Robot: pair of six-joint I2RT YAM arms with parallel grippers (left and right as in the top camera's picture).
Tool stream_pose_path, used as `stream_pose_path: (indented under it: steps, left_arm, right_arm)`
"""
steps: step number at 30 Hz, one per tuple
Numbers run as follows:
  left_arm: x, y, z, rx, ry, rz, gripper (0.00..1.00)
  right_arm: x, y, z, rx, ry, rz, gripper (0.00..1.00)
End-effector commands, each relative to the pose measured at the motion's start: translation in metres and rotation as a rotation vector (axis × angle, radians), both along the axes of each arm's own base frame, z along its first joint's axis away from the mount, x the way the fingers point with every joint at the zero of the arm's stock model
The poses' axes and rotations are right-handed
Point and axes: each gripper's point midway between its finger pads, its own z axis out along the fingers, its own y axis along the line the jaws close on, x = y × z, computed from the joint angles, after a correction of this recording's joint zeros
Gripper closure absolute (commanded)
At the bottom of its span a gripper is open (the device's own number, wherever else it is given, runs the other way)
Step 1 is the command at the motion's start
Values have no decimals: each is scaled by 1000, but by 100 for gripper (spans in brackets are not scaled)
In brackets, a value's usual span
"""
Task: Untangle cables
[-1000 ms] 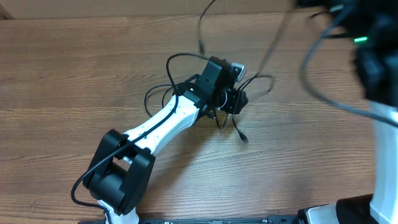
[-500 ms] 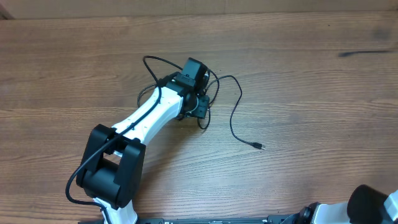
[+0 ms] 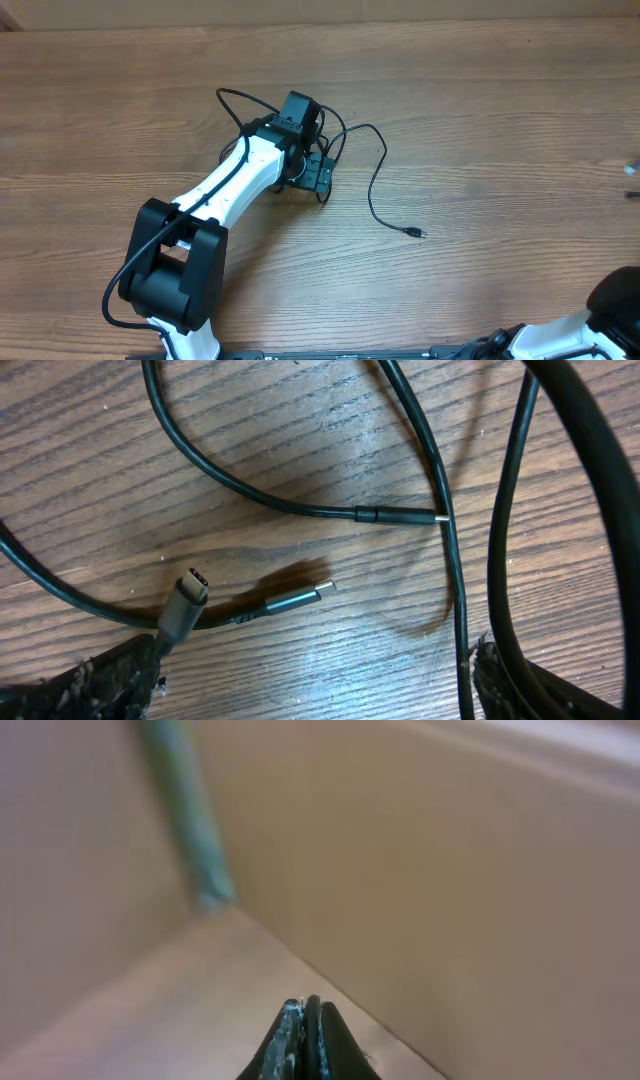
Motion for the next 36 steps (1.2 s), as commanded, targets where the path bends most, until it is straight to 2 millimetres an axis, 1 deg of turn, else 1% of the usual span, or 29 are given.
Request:
stream_pose_path:
  steps: [1, 2, 4, 6, 7, 10, 12, 15, 18, 19, 20, 21, 22, 23, 24, 26, 29, 32, 34, 36]
  left_arm:
    - [3, 2, 2, 12, -14, 0, 1]
    - [3, 2, 2, 12, -14, 0, 1]
    - [3, 2, 2, 12, -14, 0, 0]
    - [3, 2, 2, 12, -14, 0, 1]
    - [3, 2, 2, 12, -14, 0, 0]
    - [3, 2, 2, 12, -14, 0, 0]
    - [3, 2, 2, 12, -14, 0, 0]
    - [3, 2, 2, 12, -15, 0, 1]
    - [3, 1, 2, 11, -16, 0, 1]
    - [3, 1, 2, 11, -17, 0, 0]
    - [3, 1, 2, 11, -17, 0, 1]
    - [3, 1, 2, 11, -17, 0, 1]
    - [3, 1, 2, 11, -16, 0, 1]
    - [3, 1, 2, 11, -17, 0, 1]
    - [3, 1, 2, 11, -17, 0, 1]
    - [3, 1, 2, 11, -17, 0, 0]
    - [3, 1, 2, 11, -16, 0, 1]
    - [3, 1, 2, 11, -16, 0, 1]
    - [3, 1, 2, 11, -17, 0, 0]
    - [3, 1, 2, 11, -16, 0, 0]
  right_arm:
    - [-48, -41, -20, -13, 60, -169, 96]
    - [-61, -54, -31, -5, 73, -209, 96]
    - [-82, -74, -44, 7, 72, -265, 96]
    - [-99, -89, -52, 14, 63, -296, 96]
    - [-103, -93, -56, 25, 54, -290, 96]
    - [-103, -100, -68, 89, -9, -235, 96]
    - [-104, -105, -81, 145, -43, -242, 96]
    - [-99, -108, -120, 263, -46, -238, 95]
    - [-83, -97, -175, 422, -2, -195, 91]
    - [-80, -91, -190, 462, 26, -191, 85]
    - [-78, -87, -204, 496, 54, -191, 67]
    - [-77, -82, -216, 527, 81, -199, 30]
    - [-79, -80, -222, 548, 90, -229, 8]
    - [-82, -79, -225, 561, 88, -273, 0]
    - [-86, -79, -225, 572, 80, -321, 0]
    - [-89, -76, -217, 591, 52, -368, 0]
    - [-93, -69, -190, 617, -21, -426, 0]
    - [-91, -59, -153, 606, -104, -447, 0]
    - [-86, -49, -122, 559, -144, -416, 0]
    - [-79, -35, -90, 513, -182, -373, 0]
